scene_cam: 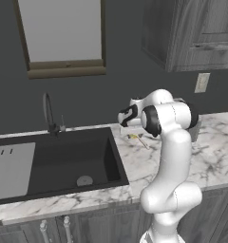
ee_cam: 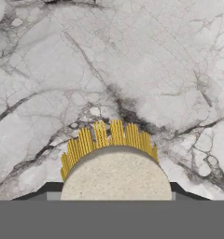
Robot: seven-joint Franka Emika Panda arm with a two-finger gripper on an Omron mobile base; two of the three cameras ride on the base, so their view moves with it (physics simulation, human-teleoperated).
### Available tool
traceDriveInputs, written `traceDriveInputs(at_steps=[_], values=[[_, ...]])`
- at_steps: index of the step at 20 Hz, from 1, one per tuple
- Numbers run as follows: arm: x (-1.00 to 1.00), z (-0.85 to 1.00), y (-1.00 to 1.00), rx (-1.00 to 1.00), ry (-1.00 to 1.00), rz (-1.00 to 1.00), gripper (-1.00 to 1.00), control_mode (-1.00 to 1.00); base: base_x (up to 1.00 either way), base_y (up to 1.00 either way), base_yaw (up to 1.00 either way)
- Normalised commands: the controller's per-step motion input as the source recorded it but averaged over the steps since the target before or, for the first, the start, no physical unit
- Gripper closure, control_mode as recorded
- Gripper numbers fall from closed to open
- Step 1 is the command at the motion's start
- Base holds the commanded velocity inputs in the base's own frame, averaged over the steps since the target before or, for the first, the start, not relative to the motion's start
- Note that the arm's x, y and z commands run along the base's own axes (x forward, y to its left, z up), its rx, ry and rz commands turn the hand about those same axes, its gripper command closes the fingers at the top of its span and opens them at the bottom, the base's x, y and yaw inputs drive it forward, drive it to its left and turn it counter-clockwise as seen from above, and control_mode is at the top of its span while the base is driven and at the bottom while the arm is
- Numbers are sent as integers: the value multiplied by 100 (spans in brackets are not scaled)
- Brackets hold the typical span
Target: Grab the spray bottle from the cabinet, then place it next to the cutting board for sanitizing. Then grab the dish brush from the countertop next to the sink and place it next to the cutting board.
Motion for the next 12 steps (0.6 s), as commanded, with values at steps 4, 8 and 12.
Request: traceDriveInputs(at_steps=[4, 8, 12], values=[[0, -21, 0, 0, 0, 0, 100, -100, 0, 0, 0], [-4, -6, 0, 0, 0, 0, 100, -100, 0, 0, 0], [-57, 0, 0, 7, -4, 1, 100, -100, 0, 0, 0]])
